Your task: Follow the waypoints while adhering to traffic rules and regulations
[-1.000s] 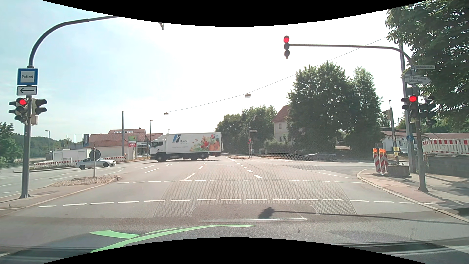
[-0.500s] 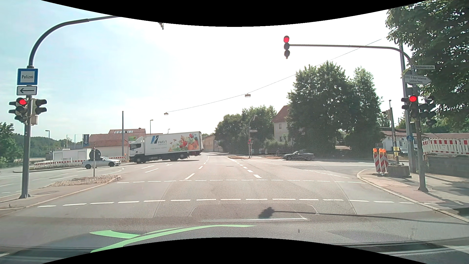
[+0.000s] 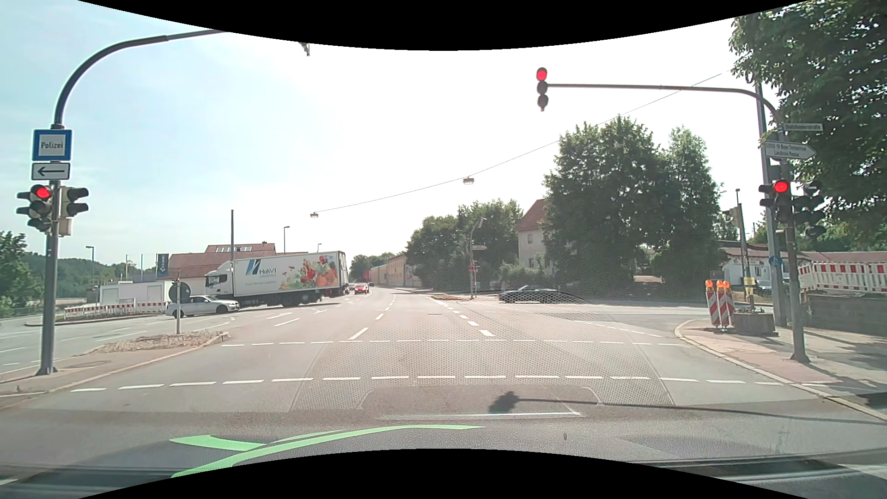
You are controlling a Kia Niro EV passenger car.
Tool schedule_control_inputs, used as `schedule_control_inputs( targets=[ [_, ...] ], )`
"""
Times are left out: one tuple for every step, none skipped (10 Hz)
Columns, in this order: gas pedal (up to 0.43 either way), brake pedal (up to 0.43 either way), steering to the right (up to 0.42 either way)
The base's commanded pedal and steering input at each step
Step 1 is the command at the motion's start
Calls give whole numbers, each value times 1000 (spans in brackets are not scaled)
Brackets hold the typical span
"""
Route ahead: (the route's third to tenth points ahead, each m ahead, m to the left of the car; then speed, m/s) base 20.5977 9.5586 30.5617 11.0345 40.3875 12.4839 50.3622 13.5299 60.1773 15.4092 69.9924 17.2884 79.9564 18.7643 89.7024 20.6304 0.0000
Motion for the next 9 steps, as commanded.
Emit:
schedule_control_inputs(
  targets=[
    [0, 341, -11],
    [0, 348, -11],
    [0, 341, -12],
    [0, 341, -12],
    [0, 341, -11],
    [0, 341, -12],
    [0, 341, -12],
    [0, 341, -11],
    [0, 341, -11]
  ],
)
